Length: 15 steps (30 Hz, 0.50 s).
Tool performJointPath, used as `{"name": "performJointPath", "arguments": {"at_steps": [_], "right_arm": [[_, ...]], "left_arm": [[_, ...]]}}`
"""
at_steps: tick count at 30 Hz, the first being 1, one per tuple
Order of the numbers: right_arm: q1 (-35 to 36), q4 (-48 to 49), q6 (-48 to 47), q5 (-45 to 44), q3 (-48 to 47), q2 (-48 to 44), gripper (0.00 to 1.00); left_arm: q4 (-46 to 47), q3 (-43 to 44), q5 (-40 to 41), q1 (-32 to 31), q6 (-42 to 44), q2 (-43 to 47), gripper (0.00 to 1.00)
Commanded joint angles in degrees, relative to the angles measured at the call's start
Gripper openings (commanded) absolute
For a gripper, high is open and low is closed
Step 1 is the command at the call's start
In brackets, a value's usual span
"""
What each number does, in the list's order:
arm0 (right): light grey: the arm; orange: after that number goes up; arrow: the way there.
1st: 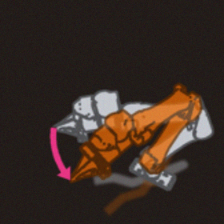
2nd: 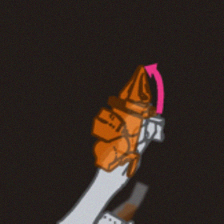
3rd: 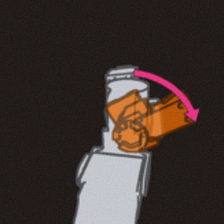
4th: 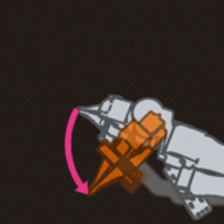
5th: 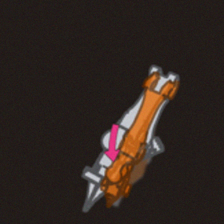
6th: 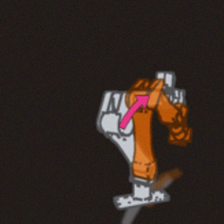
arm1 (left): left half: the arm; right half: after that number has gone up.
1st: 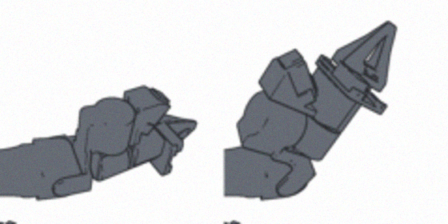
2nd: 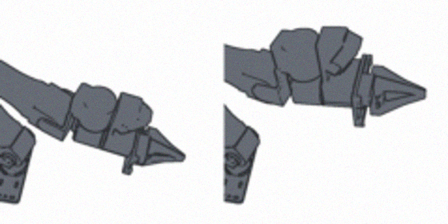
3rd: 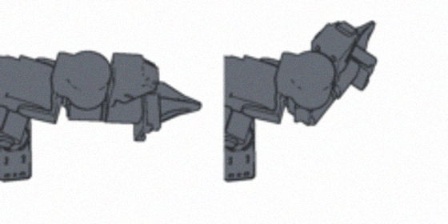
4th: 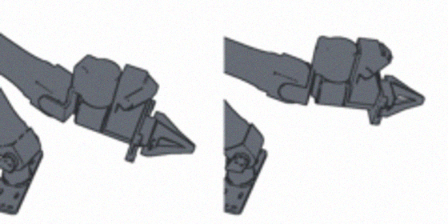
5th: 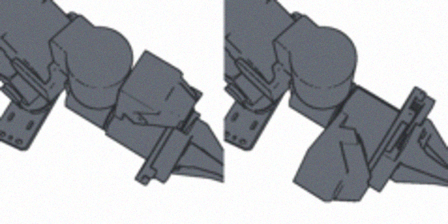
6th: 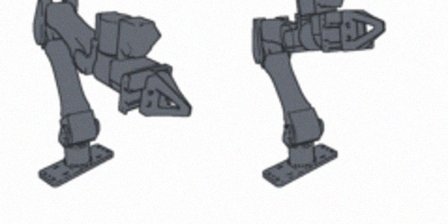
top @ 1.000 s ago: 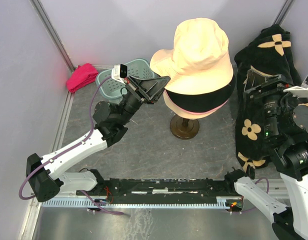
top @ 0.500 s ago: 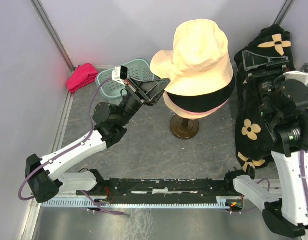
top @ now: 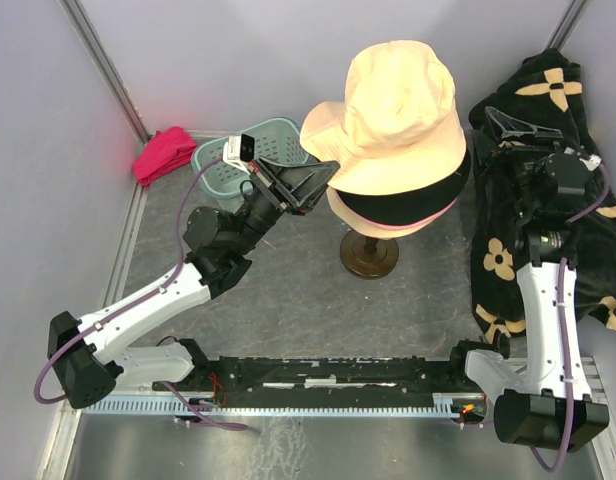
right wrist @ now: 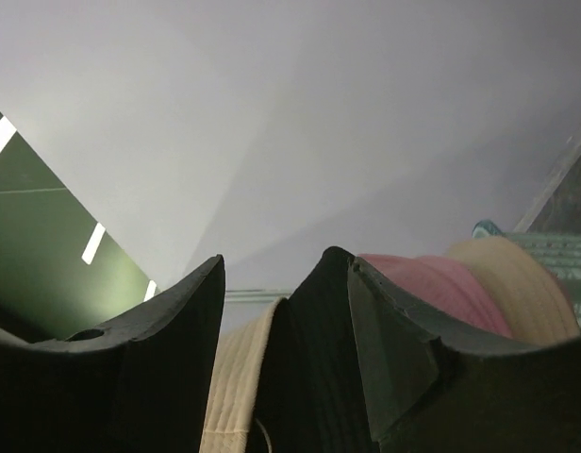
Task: Stack the hats
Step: Stack the hat on the hat.
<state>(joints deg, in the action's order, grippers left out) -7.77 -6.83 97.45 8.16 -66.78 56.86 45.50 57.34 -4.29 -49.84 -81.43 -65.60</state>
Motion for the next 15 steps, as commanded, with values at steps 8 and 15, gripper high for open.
{"name": "performJointPath", "arguments": {"at_steps": [8,15], "right_arm": [[-0.4,17.3,11.0,10.7,3.7,-2.1,0.62],[1.3,15.3,9.8,12.7,3.1,-2.3,0.63]], "left_arm": [[1.2,1.6,-2.4,0.2,0.1,-1.0,0.03],[1.9,2.5,-3.2,0.2,-0.5,-2.6,0.03]]}}
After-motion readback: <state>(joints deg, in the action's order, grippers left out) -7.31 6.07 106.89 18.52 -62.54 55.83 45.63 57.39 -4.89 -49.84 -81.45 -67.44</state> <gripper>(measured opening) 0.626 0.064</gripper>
